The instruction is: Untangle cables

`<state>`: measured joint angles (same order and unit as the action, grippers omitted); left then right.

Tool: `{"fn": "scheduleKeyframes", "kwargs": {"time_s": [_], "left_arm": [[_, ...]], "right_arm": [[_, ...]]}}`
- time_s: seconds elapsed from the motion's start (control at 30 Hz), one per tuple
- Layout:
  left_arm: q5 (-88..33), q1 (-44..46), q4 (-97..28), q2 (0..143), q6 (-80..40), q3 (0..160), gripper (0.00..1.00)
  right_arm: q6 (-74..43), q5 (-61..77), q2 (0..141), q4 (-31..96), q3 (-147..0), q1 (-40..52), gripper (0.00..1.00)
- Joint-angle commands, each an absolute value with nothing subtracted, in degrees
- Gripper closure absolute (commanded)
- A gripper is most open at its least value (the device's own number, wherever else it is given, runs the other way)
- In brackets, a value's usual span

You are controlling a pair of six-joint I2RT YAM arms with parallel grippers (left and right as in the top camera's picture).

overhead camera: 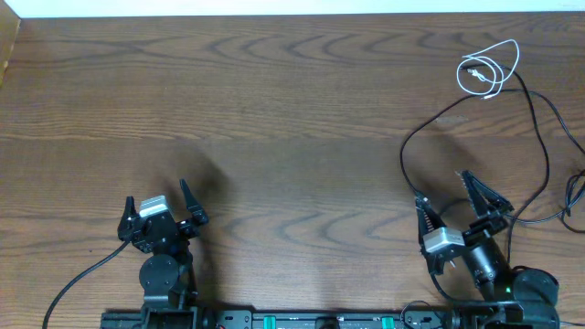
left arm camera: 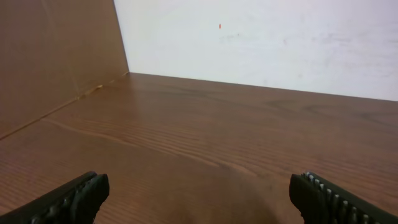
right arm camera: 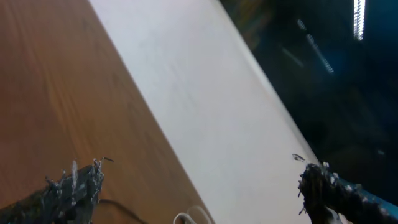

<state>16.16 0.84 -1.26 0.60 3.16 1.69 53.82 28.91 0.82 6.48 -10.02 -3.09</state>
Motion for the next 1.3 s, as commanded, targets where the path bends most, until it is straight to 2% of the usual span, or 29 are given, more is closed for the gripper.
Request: {"fn": "scheduleKeyframes", "kwargs": {"time_s": [0.0,0.1,0.17,0.3,0.37,0.57,0.67,0.77,1.27], "left_arm": [[16.05,0.60,-2.74,0.23,2.87,0.23,0.02],[16.05,0.60,-2.74,0.23,2.87,0.23,0.02],[16.05,0.60,-2.74,0.23,2.87,0.23,0.02],[16.05,0.60,-2.74,0.23,2.87,0.23,0.02],[16.05,0.60,-2.74,0.23,2.87,0.23,0.02],[16.05,0.60,-2.74,0.23,2.87,0.23,0.02],[16.05,0.60,-2.74,0.23,2.87,0.23,0.02],[16.05,0.60,-2.74,0.23,2.87,0.23,0.02],[16.05,0.60,-2.74,0.23,2.87,0.23,0.02]], "right_arm": [[54.68,30.41,0.30,5.72,-7.70,-3.33,0.01],[51.48,33.69,0.30,4.56,-6.46,-3.33,0.01],[43.88,34.96,0.30,2.17,-5.65,-3.33,0.01],[15.09,25.50,0.30,-5.26,-3.38,-3.33,0.01],[7.31,20.93,0.30,-6.09,-2.66,-3.33,0.01],[-0.23,11.14,0.30,-7.31,-0.30,-3.33,0.01],[0.32,8.43,0.30,-7.29,-0.30,-3.33,0.01],[3.40,8.25,0.30,-7.27,-0.30,-3.33,0.01],[3.49,7.62,0.30,-3.20,-0.30,-3.33,0.01]]}}
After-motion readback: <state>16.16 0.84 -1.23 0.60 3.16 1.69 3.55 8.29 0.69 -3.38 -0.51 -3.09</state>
